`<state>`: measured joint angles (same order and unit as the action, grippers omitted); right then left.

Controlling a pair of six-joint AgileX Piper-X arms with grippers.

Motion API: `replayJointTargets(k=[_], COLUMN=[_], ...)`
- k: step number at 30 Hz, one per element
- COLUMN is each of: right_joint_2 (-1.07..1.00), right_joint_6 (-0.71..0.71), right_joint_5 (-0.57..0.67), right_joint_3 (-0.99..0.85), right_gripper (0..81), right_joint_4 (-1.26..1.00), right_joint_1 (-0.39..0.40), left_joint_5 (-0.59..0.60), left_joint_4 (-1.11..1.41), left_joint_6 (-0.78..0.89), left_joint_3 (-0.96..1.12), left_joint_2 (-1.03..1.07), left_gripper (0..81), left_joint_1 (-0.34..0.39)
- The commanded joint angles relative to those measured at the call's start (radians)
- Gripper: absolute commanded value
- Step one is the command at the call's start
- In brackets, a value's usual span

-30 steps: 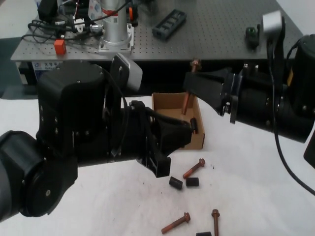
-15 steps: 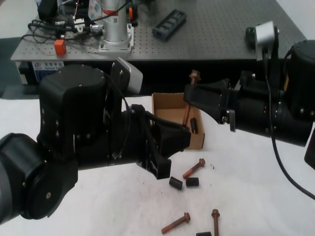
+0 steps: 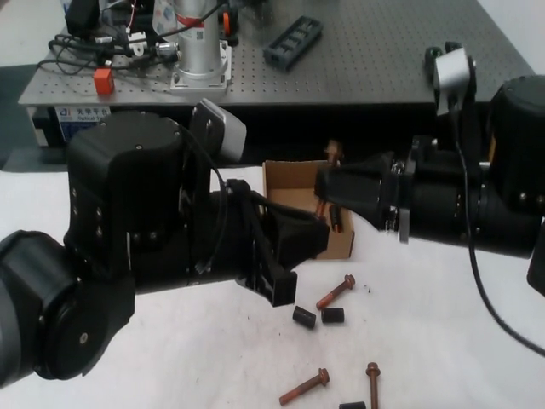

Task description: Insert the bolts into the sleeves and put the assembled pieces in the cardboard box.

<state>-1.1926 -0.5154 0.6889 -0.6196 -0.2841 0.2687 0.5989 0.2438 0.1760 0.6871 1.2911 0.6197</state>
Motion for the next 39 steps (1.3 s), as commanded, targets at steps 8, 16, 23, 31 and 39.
replayJointTargets(k=[8,16,23,31,39], right_joint_2=[0.071,0.223,0.248,0.248,0.246], right_joint_6=[0.047,0.236,0.398,0.397,0.397], right_joint_5=[0.089,0.025,-0.214,-0.235,-0.339], right_joint_3=[0.0,0.037,0.039,0.039,0.039], right_gripper=[41.9,42.1,42.1,42.1,42.1], right_joint_4=[0.1,0.507,0.827,0.841,0.851], right_joint_1=[-0.118,-0.377,-0.409,-0.409,-0.406], left_joint_5=[-0.174,-0.363,-0.381,-0.343,-0.272], left_joint_4=[0.08,-0.182,-0.636,-0.906,-0.893], left_joint_6=[0.08,0.272,0.21,0.255,0.375], left_joint_3=[0.014,0.408,1.021,1.445,1.459], left_joint_2=[0.003,0.311,0.761,1.095,1.157], left_gripper=[0.7,0.7,0.7,0.7,4.5], left_joint_1=[0.001,-0.076,-0.076,-0.076,-0.066])
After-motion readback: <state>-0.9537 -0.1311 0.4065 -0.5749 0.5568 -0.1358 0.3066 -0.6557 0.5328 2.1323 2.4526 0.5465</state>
